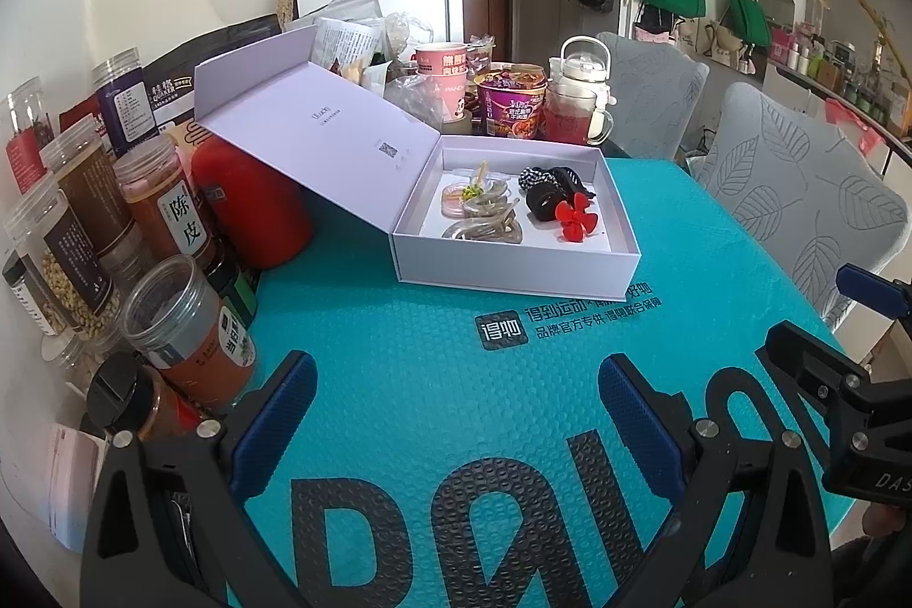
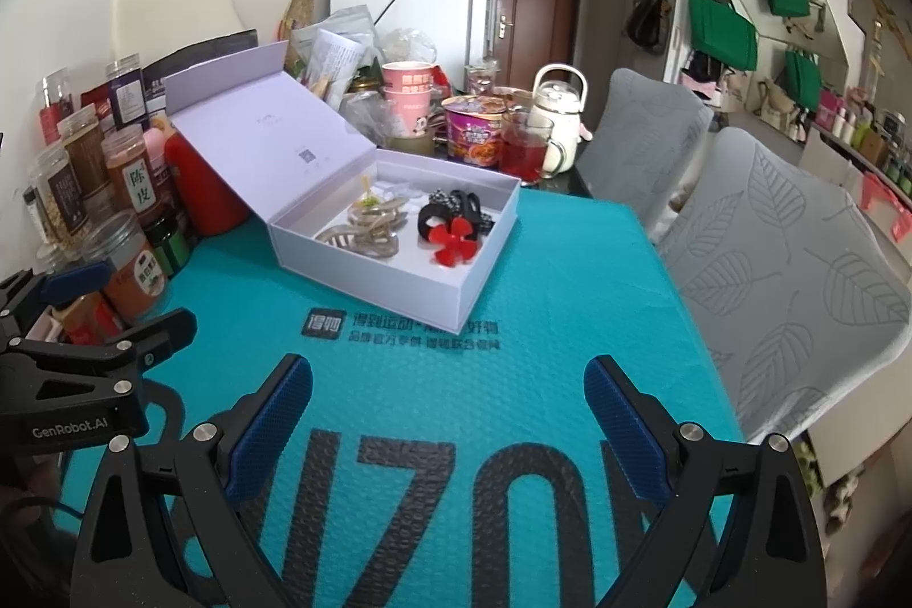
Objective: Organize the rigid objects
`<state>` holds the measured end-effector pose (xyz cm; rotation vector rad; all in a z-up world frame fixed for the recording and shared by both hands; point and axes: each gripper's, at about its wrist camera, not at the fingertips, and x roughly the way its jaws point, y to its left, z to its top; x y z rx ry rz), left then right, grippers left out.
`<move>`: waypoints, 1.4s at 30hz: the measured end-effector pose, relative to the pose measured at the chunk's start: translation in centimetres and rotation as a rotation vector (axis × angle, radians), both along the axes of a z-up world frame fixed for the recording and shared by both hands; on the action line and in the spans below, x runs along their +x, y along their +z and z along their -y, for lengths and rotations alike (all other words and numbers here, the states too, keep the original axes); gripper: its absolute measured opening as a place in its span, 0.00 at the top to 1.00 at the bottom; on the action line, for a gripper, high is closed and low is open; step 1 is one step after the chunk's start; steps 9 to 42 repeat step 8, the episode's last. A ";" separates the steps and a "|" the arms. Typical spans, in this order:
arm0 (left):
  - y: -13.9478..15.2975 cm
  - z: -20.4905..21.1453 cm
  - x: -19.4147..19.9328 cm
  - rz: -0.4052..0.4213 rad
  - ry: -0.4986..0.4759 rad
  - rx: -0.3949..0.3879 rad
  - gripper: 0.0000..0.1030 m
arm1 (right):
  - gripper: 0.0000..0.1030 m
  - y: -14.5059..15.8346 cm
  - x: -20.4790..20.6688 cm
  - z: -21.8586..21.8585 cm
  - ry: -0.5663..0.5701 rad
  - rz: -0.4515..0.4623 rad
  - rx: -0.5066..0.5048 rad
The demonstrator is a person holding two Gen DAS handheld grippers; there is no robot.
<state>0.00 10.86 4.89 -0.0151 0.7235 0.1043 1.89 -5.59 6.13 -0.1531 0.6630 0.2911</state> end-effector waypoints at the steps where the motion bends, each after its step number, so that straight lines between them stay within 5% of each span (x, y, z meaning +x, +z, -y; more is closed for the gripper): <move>1: 0.0 0.0 0.0 0.001 -0.002 0.004 0.02 | 0.05 0.0 0.0 0.0 0.006 0.001 0.001; 42: 0.3 0.3 -0.6 0.021 -0.016 0.008 0.02 | 0.05 -0.3 0.1 -0.3 0.015 -0.009 0.003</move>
